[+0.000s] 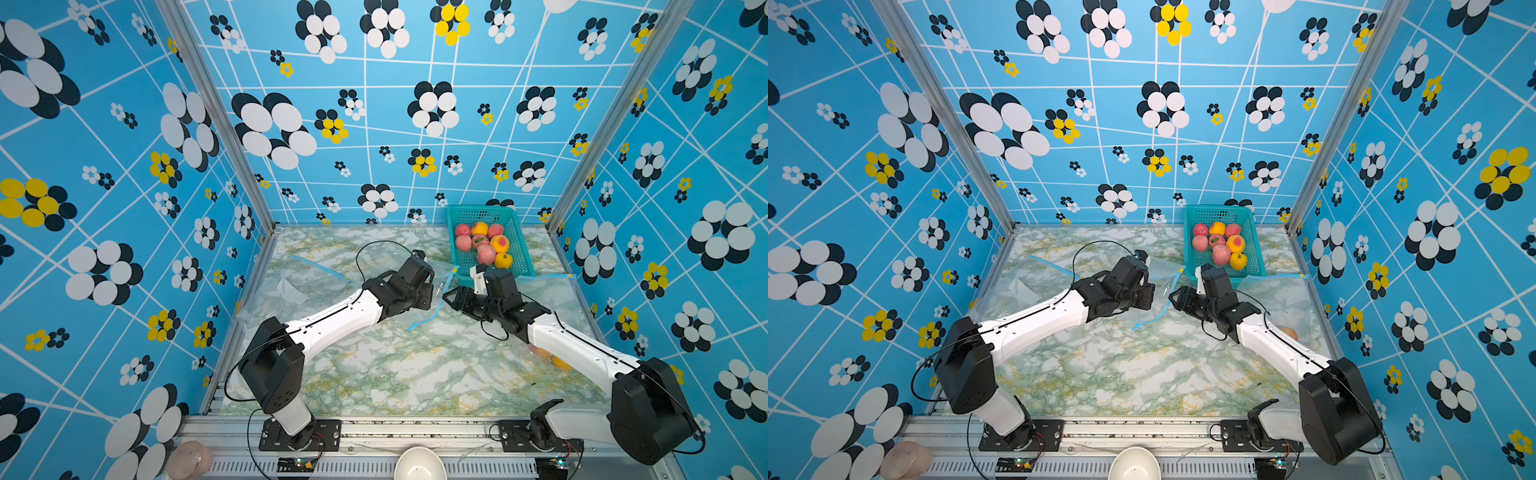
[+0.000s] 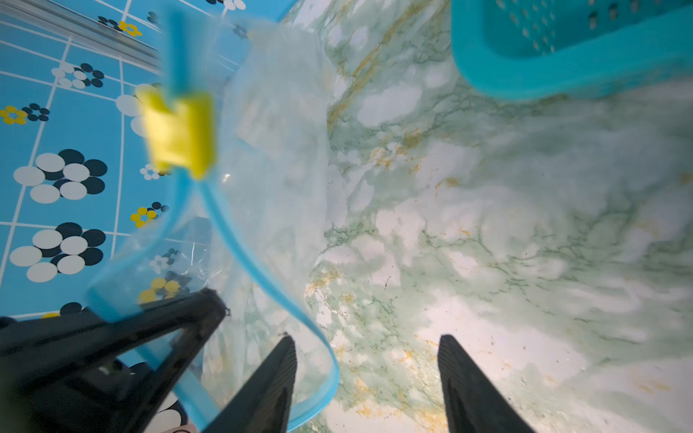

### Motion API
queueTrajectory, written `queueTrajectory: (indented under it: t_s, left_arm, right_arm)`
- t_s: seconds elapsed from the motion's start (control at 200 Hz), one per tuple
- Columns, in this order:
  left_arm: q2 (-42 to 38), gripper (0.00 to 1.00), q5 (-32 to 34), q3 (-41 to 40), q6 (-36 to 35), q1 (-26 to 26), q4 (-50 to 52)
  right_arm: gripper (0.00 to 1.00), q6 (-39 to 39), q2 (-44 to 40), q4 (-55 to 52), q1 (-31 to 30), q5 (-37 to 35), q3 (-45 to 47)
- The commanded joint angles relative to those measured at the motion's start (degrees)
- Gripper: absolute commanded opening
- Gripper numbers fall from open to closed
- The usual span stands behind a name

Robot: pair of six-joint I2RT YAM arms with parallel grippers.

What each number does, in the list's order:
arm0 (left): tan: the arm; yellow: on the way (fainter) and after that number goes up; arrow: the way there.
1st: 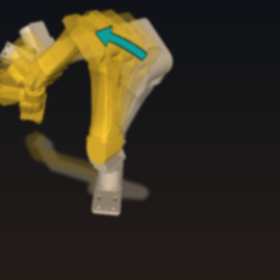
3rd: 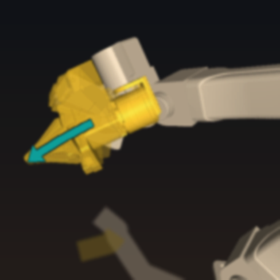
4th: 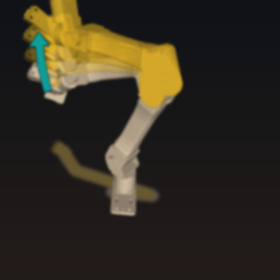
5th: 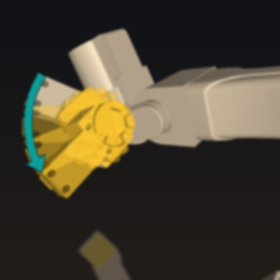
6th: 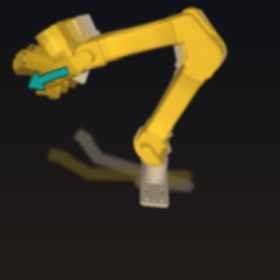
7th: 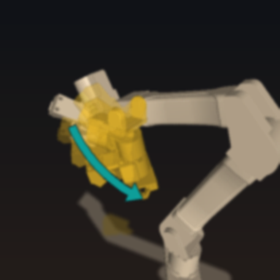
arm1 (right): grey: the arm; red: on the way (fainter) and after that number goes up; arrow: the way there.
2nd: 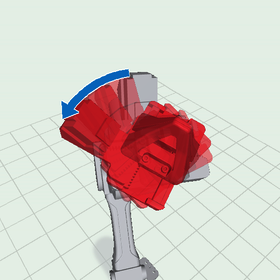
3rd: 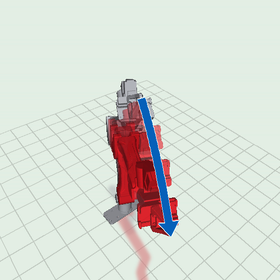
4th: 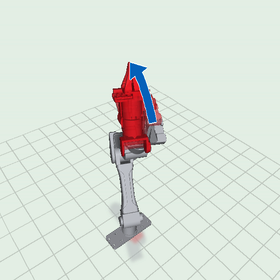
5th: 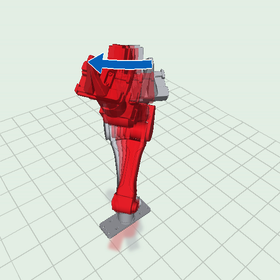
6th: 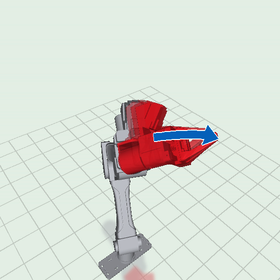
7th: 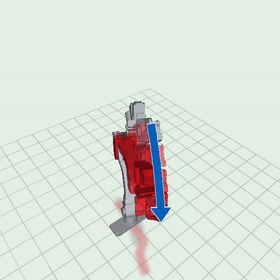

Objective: Place the peach in a zip-top bag and seal the zipper
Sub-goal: Open the zipper food storage bag.

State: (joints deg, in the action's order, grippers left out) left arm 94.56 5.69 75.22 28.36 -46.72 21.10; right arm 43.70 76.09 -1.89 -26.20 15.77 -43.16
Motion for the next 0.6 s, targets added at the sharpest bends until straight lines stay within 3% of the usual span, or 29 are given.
queueTrajectory:
  t_s: [0.0, 0.15, 0.325, 0.43, 0.595]
  left_arm:
    - [-0.3, 0.00, -2.1, 2.6, 1.6, 0.5, -0.7]
    - [-1.3, 0.00, -3.0, 3.9, 1.4, 0.4, 0.5]
    - [-3.3, 0.00, 0.1, 7.0, -0.6, -0.7, 4.8]
    - [-4.9, 0.00, 2.8, 8.7, -2.6, -1.6, 7.3]
    - [-7.2, 0.00, 4.6, 11.9, -5.6, -2.5, 10.0]
  right_arm:
    - [0.63, 2.5, 3.2, 9.1, -2.3, 0.3, 1.0]
    - [0.53, 5.9, 7.6, 15.5, -2.6, -4.9, 1.1]
    - [0.26, 10.4, 8.6, 13.0, -0.4, -9.6, 0.8]
    - [0.23, 10.2, 7.4, 9.4, 1.1, -9.6, 0.1]
    - [0.20, 3.4, 4.5, -2.4, 1.2, -10.1, -5.5]
